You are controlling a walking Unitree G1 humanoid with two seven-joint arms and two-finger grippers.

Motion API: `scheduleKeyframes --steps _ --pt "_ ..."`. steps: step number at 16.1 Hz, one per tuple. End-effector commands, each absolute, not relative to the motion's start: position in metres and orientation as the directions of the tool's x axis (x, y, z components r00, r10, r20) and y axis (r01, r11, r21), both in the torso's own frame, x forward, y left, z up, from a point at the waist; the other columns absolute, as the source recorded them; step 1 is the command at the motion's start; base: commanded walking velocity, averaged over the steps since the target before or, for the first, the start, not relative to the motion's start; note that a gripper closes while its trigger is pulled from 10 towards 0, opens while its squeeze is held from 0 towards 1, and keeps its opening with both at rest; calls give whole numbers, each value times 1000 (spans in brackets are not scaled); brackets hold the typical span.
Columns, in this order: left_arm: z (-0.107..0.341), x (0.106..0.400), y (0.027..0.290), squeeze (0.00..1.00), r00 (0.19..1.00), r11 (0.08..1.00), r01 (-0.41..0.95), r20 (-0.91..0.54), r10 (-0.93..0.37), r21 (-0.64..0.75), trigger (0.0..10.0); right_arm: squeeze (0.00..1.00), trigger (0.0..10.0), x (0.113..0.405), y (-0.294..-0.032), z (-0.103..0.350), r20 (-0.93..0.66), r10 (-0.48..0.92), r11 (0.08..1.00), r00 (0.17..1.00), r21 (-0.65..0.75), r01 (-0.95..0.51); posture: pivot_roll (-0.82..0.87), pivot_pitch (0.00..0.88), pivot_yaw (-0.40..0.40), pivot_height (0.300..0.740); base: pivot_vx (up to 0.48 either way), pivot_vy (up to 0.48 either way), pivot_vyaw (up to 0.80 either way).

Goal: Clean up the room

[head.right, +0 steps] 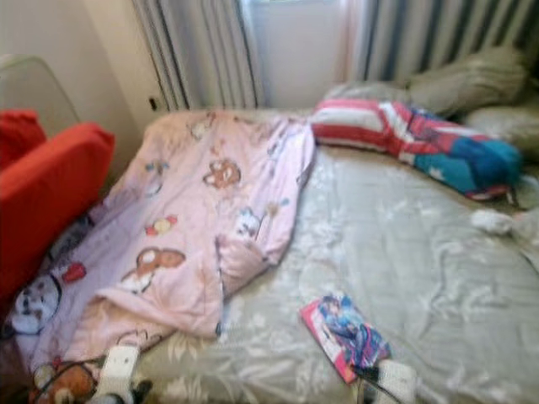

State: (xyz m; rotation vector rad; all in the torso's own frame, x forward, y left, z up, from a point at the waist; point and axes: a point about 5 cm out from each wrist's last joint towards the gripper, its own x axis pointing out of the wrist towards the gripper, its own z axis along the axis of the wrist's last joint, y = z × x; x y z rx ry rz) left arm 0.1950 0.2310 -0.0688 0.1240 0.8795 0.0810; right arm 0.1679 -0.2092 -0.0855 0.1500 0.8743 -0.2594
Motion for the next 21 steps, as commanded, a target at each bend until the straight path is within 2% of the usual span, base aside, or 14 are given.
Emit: scheduleKeyframes --steps 1,10,16,21 --pt "-70 194 231 0 631 990 -18 -766 121 141 10000 0 10000 165 -213 -86 -775 -177 952 607 22 306 -16 0 66 740 0 0 0" --pt "-60 219 215 0 677 996 -43 -731 90 83 10000 0 10000 196 -213 -71 -716 -171 966 677 14 259 -37 0 59 740 0 0 0" --pt "-66 212 204 0 661 997 -37 -747 72 64 10000 0 10000 205 -222 -64 -683 -204 959 702 3 283 -91 0 54 740 0 0 0" --pt "-55 226 206 0 724 997 -55 -685 78 55 10000 0 10000 206 -228 -60 -639 -206 964 741 -3 266 -31 44 33 740 0 0 0"
